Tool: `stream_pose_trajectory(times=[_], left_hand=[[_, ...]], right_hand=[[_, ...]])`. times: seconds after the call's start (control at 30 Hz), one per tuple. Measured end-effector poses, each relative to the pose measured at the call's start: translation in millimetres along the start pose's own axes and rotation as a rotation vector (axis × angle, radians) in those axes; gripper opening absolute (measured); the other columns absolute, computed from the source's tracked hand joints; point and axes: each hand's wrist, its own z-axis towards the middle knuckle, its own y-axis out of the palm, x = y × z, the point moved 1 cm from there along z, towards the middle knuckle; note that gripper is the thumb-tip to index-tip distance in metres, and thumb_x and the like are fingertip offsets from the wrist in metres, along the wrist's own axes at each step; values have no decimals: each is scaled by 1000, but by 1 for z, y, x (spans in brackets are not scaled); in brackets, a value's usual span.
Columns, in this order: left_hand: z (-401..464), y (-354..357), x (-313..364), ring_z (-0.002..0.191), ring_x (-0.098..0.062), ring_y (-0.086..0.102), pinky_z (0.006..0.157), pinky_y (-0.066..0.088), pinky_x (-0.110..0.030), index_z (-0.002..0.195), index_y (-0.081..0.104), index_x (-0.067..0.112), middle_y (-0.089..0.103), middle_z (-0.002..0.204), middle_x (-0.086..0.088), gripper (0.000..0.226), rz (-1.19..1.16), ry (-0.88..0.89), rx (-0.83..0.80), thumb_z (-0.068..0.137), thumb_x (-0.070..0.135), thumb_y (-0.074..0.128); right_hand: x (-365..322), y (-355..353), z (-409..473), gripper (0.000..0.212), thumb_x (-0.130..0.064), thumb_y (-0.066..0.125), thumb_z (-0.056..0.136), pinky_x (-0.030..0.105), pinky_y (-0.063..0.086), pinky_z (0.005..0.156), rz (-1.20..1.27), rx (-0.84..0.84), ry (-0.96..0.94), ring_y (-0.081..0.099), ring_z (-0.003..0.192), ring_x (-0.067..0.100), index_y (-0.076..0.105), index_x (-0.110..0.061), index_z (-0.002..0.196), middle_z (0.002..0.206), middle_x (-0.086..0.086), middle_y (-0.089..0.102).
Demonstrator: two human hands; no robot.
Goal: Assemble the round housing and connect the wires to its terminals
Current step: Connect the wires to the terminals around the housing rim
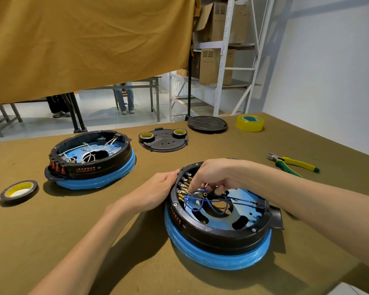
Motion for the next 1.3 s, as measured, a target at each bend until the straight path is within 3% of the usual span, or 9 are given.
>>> stream_pose_trajectory(times=[0.2,0.3,0.4,0.47,0.53,0.67,1.03,1.2,1.3], left_hand=[[4,7,-6,89,26,56,78,35,6,102,61,42,65,101,18,39,-59,-9,8,112,39,23],[2,8,-5,91,27,57,75,33,8,99,62,44,70,89,28,40,-74,-6,23,111,40,23],[0,8,-4,97,28,55,79,32,9,104,61,45,68,96,39,40,-73,18,21,105,52,22],[-2,9,-8,116,30,42,99,22,5,130,56,43,53,120,49,54,-57,9,11,99,63,16],[-4,8,-12,139,14,20,115,10,-15,161,21,34,20,153,33,70,-33,-66,-13,101,68,11],[-8,13,-20,148,5,3,118,5,-22,161,-10,33,-8,168,17,66,-3,-63,2,105,63,11],[-9,17,-18,145,3,9,117,5,-23,159,-11,41,0,169,12,59,12,-59,34,106,59,8],[-9,21,-19,142,6,11,115,6,-23,159,-8,44,4,169,15,67,-4,-44,52,100,71,7],[-6,21,-16,142,7,13,115,8,-22,161,-2,42,8,169,16,66,10,-62,51,102,68,9]], right_hand=[[-4,1,-5,35,-15,75,92,17,25,37,-20,11,6,39,55,10,69,2,123,71,3,50],[-9,0,-7,29,-18,72,95,17,22,43,-63,-10,21,35,53,8,70,-1,119,65,0,48],[-14,0,-11,11,-21,70,97,20,19,51,-96,-30,33,31,54,7,73,-11,102,64,-3,44],[-14,1,-12,9,-21,71,96,21,20,52,-120,-24,36,31,54,8,68,-13,93,64,-3,44],[-14,2,-13,11,-22,74,94,21,22,51,-122,1,34,33,54,9,69,-12,98,65,-1,46],[-13,4,-14,15,-23,75,93,23,25,53,-148,36,13,34,56,12,70,-13,104,67,0,46],[-13,8,-9,24,-23,76,92,22,28,52,-61,88,-23,35,59,12,61,-13,76,73,0,48],[-11,-10,-19,42,-37,83,84,27,45,67,-204,192,-82,58,79,18,75,-7,112,99,8,71],[-4,-20,-24,29,-36,81,87,36,50,95,-253,178,-147,65,111,21,78,-14,106,121,6,72]])
